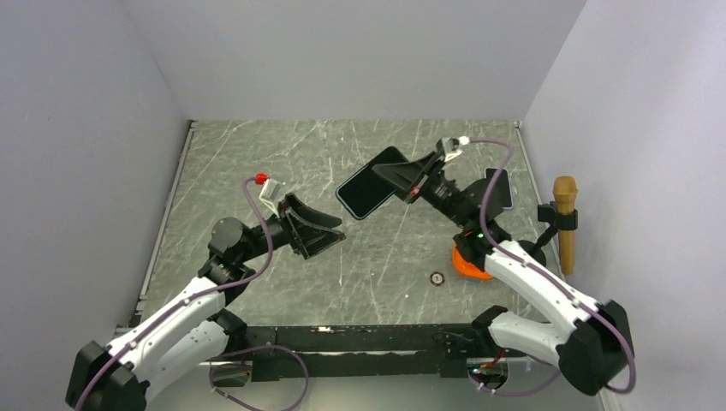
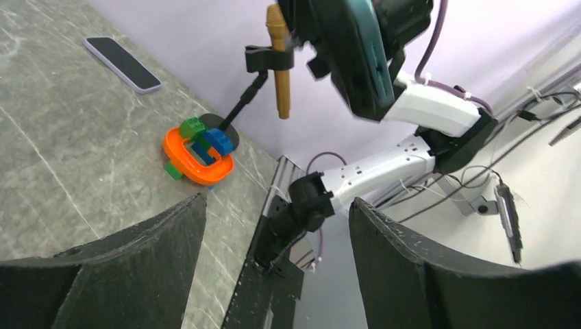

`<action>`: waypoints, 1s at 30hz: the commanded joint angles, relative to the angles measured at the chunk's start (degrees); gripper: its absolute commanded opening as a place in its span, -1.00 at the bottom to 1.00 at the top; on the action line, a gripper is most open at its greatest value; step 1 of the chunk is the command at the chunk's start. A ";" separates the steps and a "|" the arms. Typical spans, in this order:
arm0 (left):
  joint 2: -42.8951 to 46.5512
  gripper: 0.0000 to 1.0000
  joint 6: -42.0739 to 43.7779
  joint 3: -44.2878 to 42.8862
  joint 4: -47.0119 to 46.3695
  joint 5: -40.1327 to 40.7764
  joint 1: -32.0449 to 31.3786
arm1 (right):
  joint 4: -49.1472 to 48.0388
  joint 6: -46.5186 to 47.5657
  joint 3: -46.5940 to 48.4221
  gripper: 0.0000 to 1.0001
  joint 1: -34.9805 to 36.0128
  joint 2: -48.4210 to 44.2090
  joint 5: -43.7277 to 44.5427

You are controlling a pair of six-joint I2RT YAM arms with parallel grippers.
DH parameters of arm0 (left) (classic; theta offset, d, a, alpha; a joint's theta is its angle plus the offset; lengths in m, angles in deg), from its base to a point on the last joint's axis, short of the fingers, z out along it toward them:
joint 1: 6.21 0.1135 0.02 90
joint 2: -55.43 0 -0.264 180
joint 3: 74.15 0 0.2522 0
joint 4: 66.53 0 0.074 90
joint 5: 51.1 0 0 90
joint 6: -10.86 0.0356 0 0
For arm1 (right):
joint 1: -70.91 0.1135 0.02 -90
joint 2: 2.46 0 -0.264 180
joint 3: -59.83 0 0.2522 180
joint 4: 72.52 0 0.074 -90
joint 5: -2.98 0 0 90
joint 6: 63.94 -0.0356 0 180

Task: Take the phone out of the phone case
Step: Remove the phone case from the phone.

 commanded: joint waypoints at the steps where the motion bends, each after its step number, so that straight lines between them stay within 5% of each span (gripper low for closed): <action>1: 6.86 0.55 -0.02 -3.22 9.42 -5.51 0.38 | 18.23 18.45 11.54 -1.00 -1.33 -7.13 -1.67; 5: 7.80 0.41 -3.98 -9.04 12.68 -6.81 0.41 | 26.98 24.95 16.24 -1.00 -1.44 -8.56 -1.67; 12: 2.73 0.32 -19.30 -12.03 -4.78 -6.88 0.21 | 24.84 24.10 16.17 -1.00 -1.51 -8.04 -4.49; 30: -2.69 0.27 -21.40 -12.36 -7.89 -4.48 0.16 | 20.26 20.47 14.23 -1.00 -1.43 -7.63 -6.10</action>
